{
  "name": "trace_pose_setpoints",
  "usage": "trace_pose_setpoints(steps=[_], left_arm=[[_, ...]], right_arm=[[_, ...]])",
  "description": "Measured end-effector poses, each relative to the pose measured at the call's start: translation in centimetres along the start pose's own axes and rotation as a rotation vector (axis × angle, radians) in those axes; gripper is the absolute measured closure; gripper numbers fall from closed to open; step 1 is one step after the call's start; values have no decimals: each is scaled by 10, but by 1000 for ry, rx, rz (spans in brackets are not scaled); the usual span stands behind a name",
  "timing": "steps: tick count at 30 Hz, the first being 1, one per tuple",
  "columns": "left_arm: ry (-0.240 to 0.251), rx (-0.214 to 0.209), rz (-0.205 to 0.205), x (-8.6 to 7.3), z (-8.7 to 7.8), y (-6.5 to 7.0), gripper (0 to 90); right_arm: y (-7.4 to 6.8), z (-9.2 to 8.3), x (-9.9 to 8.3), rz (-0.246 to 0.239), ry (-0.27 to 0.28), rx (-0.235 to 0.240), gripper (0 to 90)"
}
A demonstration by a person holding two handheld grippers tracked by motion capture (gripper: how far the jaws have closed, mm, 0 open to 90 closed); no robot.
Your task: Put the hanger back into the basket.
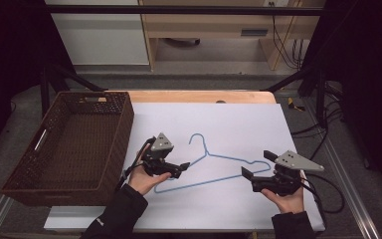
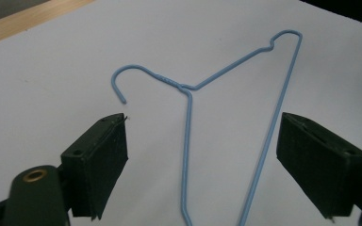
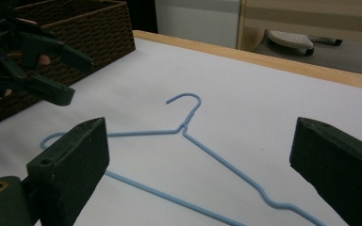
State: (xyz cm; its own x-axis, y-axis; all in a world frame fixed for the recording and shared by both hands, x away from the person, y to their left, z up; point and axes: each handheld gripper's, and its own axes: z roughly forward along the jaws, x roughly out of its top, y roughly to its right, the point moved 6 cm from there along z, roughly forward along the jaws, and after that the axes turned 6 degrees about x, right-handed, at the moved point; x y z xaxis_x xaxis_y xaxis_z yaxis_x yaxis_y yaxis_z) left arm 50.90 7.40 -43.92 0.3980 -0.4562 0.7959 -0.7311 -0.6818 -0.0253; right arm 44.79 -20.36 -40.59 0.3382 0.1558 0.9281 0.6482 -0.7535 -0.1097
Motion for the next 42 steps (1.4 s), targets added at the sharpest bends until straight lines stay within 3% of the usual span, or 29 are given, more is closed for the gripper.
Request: trace_pose_setpoints(steps=[8, 22, 34, 42], left_arm=[[-80, -7, 30, -4, 33, 3, 233], [-211, 6, 93, -23, 73, 0, 494], [-250, 7, 126, -30, 82, 1, 687], [-268, 6, 123, -30, 83, 5, 788]], right_arm=[[0, 2, -1, 1, -2, 2, 60], [1, 3, -2, 2, -5, 3, 68], [0, 5, -3, 4, -11, 4, 69], [0, 6, -4, -1, -17, 5, 69]])
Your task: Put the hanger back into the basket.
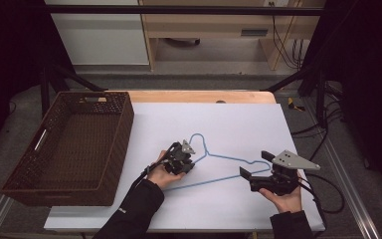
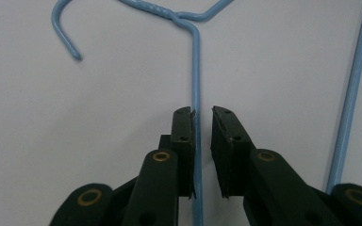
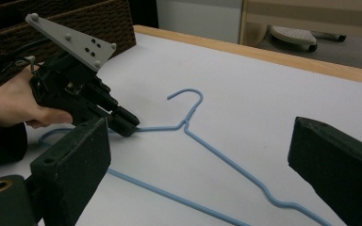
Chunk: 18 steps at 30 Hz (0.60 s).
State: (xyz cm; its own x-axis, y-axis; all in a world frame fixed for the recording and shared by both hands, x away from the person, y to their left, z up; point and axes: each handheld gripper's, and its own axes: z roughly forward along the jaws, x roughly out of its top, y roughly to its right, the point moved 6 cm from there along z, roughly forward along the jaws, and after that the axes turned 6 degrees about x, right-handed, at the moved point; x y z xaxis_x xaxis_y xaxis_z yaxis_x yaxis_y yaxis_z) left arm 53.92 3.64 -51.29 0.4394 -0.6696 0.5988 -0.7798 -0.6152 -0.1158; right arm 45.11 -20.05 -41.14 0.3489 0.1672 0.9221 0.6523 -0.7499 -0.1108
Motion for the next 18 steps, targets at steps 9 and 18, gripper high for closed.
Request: trace_pose_setpoints(steps=[9, 18], left_arm=[[-24, 11, -6, 1, 0, 0, 861], [-25, 44, 14, 2, -1, 4, 868]], right_arm=[[-1, 3, -1, 4, -5, 3, 69], [-1, 6, -3, 1, -19, 4, 68]])
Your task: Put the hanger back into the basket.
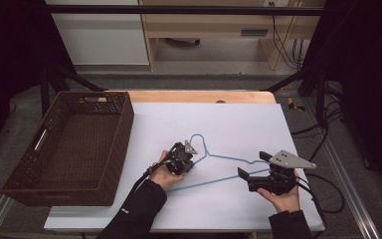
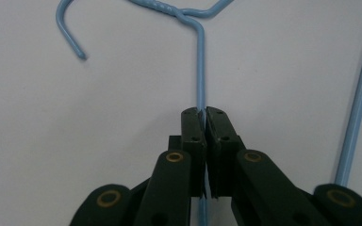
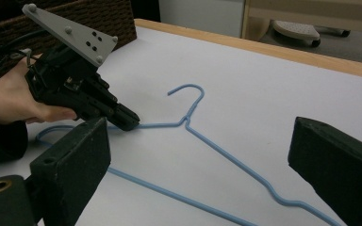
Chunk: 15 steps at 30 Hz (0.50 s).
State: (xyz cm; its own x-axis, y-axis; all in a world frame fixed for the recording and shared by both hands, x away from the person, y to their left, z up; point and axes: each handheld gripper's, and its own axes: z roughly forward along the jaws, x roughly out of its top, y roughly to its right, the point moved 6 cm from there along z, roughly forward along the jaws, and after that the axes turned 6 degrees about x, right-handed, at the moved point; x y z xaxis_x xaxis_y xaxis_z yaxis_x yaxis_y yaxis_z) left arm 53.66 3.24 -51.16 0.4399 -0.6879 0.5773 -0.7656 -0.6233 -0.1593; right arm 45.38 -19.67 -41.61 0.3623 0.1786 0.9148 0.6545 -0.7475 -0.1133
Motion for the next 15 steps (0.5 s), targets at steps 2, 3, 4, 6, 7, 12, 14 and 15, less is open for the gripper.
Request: trace_pose_setpoints(steps=[2, 3, 4, 6, 7, 12, 14, 15], left_arm=[[-3, 2, 6, 0, -1, 1, 868], [4, 5, 4, 0, -2, 2, 869], [12, 9, 3, 0, -4, 3, 869], [27, 22, 14, 2, -7, 4, 869], [42, 30, 9, 3, -9, 5, 869], [69, 56, 17, 4, -17, 8, 869], [75, 65, 26, 4, -20, 9, 869], [78, 68, 29, 4, -21, 9, 869]], right_arm=[[0, 0, 0, 0, -4, 0, 68], [0, 0, -1, 2, -5, 0, 68], [0, 1, -1, 4, -3, 1, 68], [1, 1, -1, 2, -4, 3, 69], [1, 1, -1, 3, -6, 3, 69], [1, 4, -2, 8, -7, 1, 73], [1, 6, -2, 9, -9, 1, 76], [1, 7, -2, 13, -10, 3, 77]])
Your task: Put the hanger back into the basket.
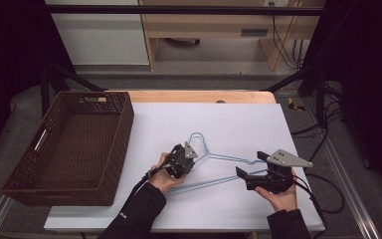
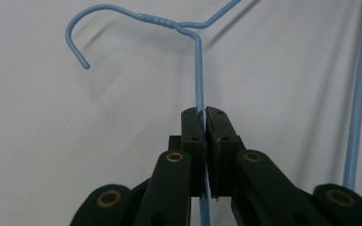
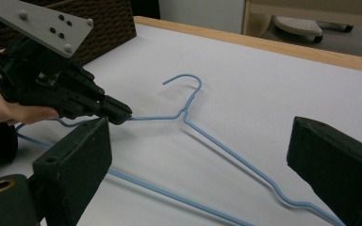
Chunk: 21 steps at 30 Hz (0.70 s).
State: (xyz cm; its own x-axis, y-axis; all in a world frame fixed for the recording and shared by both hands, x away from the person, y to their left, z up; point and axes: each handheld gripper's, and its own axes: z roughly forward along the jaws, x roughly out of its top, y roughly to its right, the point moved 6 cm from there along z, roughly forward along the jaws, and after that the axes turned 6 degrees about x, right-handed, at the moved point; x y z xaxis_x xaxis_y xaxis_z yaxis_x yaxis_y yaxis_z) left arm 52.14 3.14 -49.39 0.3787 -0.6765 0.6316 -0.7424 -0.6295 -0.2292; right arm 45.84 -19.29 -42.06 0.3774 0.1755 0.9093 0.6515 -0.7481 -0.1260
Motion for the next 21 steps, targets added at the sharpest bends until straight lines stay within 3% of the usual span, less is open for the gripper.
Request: trace_pose_setpoints(steps=[21], left_arm=[[30, 42, 15, 4, -18, 1, 870]], right_arm=[[-4, 39, 2, 12, -52, 33, 109]])
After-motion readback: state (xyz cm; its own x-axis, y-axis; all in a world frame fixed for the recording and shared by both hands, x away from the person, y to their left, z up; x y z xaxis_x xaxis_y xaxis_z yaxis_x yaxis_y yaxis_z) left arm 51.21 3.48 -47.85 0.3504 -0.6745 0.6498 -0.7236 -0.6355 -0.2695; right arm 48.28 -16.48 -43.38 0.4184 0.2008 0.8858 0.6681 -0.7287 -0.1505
